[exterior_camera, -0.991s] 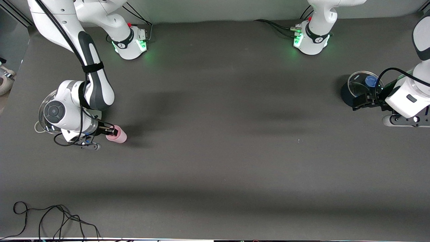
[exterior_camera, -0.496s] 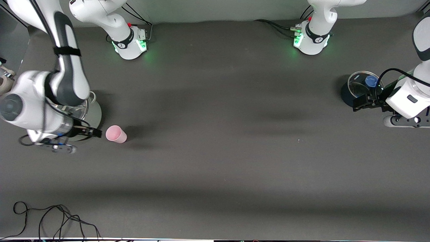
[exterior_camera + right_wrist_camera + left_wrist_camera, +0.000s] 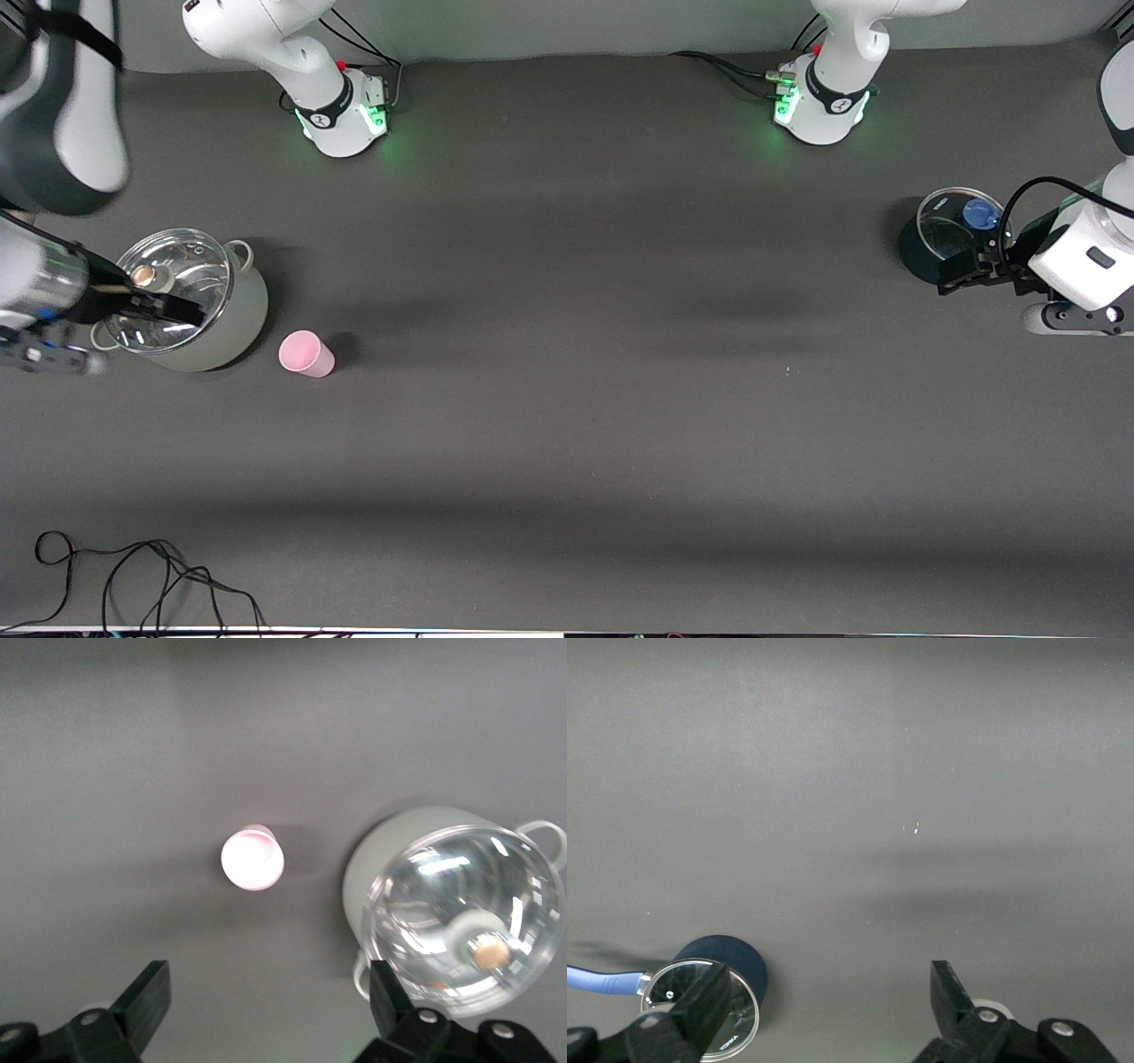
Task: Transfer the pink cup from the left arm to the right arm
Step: 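Open the right gripper and draw it back from the cup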
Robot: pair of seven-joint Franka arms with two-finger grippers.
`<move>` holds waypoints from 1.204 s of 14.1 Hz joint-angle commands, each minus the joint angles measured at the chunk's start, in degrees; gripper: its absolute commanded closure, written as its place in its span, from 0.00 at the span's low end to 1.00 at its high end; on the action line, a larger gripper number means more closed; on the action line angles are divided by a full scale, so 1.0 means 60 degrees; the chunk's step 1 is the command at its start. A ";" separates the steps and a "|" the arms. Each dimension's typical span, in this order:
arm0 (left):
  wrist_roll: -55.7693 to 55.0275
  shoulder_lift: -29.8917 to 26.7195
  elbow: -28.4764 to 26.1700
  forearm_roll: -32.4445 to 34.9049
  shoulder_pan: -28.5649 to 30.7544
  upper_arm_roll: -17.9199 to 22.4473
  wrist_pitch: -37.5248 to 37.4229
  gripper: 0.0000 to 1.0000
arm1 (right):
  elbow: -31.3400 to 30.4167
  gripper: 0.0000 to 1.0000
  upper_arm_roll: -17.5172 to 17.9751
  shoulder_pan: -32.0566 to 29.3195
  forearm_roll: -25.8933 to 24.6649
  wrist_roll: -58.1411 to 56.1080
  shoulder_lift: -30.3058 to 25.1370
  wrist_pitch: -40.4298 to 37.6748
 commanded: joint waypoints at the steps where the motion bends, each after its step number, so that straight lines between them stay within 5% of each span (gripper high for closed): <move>1: 0.0098 0.0017 0.0153 0.0075 0.0013 0.0026 -0.0102 0.00 | 0.0727 0.01 -0.0541 0.0032 -0.0144 -0.0204 -0.0231 -0.0926; 17: 0.0098 0.0032 0.0167 0.0353 -0.0001 0.0026 -0.0145 0.00 | 0.0626 0.01 -0.0528 -0.0012 -0.0217 -0.0922 -0.0540 -0.0855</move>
